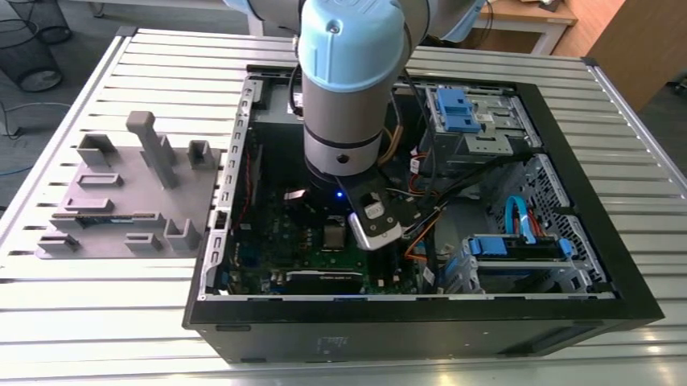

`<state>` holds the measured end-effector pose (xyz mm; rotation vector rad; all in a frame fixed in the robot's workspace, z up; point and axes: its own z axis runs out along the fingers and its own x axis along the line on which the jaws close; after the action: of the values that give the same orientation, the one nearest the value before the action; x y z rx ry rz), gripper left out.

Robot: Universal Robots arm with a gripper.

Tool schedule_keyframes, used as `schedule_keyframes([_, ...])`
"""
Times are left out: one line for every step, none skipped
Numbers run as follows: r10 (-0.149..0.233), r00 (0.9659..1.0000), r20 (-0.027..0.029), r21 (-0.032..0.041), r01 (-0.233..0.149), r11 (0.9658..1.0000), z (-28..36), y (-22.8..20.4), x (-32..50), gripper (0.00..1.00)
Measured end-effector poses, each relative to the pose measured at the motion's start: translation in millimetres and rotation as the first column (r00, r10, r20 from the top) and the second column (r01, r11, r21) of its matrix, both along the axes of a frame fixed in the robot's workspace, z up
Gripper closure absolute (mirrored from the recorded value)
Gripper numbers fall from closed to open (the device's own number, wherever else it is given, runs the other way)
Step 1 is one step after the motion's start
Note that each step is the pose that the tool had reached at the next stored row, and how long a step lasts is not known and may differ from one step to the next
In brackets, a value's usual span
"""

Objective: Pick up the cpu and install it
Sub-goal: 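Place the cpu into insertion slot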

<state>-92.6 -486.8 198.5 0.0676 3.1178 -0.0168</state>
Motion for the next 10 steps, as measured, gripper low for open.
schedule_keyframes([0.0,1.0,0.0001,0.0002,0.0,1.0,-0.1,0.0,0.0,0.61])
schedule_keyframes([-0.002,1.0,0.0001,0.0002,0.002,1.0,-0.1,0.0,0.0,0.61])
schedule_keyframes([-0.005,1.0,0.0,0.0,0.005,1.0,0.0,0.0,0.0,0.61])
schedule_keyframes([-0.007,1.0,0.0,0.0,0.007,1.0,-0.2,0.0,0.0,0.61])
schedule_keyframes([-0.009,1.0,0.0,-0.0001,0.009,1.0,-0.2,-0.1,0.0,0.61])
schedule_keyframes([-0.009,1.0,0.0,0.0,0.009,1.0,-0.5,-0.1,0.0,0.61])
schedule_keyframes([-0.01,1.0,0.0001,0.0004,0.01,1.0,-0.9,0.0,0.0,0.61])
schedule_keyframes([-0.01,1.0,0.0001,0.0005,0.01,1.0,-1.4,0.0,0.0,0.61])
schedule_keyframes([-0.01,1.0,0.0,0.0006,0.01,1.0,-1.8,0.0,0.0,0.61])
schedule_keyframes([-0.01,0.9999,0.0,0.0007,0.01,0.9999,-2.4,0.0,0.0,0.61])
